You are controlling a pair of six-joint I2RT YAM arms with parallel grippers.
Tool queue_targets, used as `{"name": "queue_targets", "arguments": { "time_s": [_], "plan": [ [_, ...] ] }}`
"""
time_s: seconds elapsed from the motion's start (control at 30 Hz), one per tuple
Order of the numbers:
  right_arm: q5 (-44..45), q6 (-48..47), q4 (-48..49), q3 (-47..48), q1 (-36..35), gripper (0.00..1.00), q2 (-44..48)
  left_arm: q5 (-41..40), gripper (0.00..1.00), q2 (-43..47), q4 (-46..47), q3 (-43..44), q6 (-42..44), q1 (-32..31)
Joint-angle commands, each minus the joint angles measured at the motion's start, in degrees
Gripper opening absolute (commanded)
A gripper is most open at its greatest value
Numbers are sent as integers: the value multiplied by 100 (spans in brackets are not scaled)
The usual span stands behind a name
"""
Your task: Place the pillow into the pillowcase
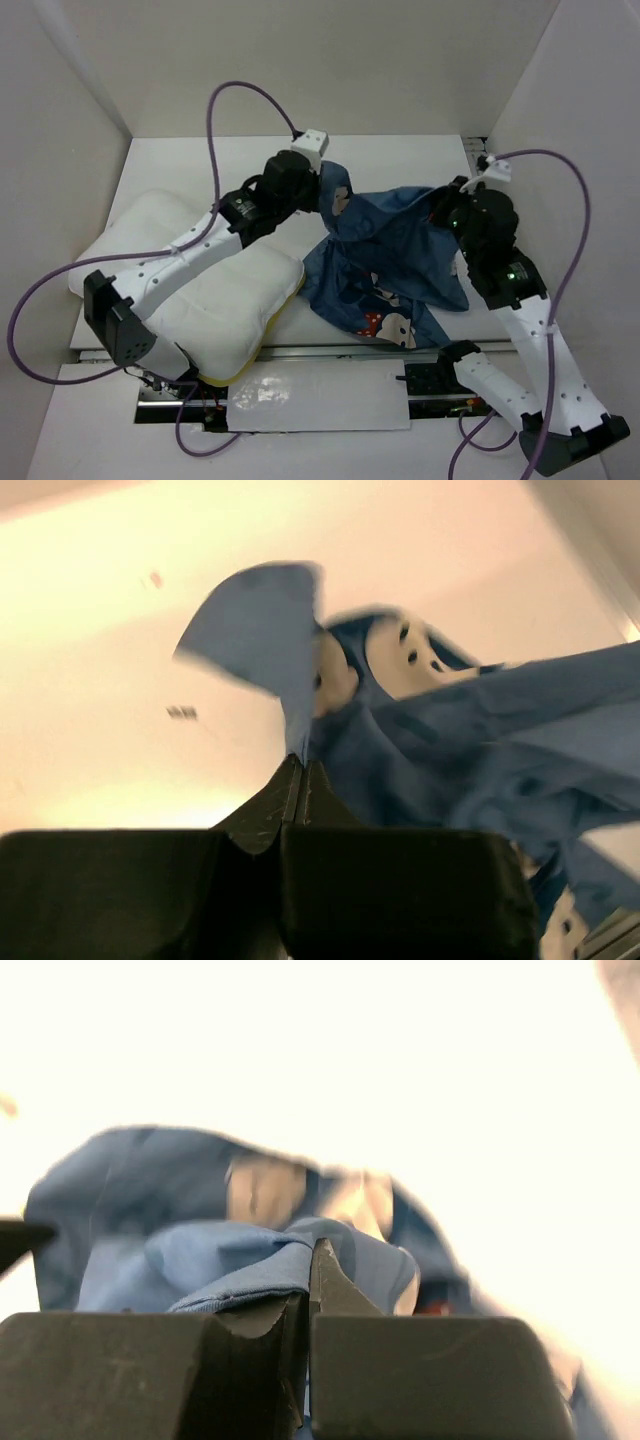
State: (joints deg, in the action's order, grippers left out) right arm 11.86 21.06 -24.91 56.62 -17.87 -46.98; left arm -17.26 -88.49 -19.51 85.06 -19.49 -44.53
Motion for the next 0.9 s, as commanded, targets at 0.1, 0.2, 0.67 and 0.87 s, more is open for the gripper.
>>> {"name": "queue_targets", "arguments": {
  "time_s": [0.1, 0.2, 0.67, 0.87],
  "plan": [
    [1650, -479, 346, 2035, -41, 0, -3, -1269, 0, 973, -368, 1415, 103, 339],
    [1846, -900, 548, 2983, -41, 0, -292, -1656, 0, 1219, -554, 1820, 41, 647],
    [676, -2501, 1064, 7292, -41, 0, -1919, -753, 0, 1527, -511, 3842, 534, 1017],
    [1792, -3151, 1663, 6653, -41, 0, -2569, -1165, 0, 1045, -255, 3650, 586, 1025]
  ]
}}
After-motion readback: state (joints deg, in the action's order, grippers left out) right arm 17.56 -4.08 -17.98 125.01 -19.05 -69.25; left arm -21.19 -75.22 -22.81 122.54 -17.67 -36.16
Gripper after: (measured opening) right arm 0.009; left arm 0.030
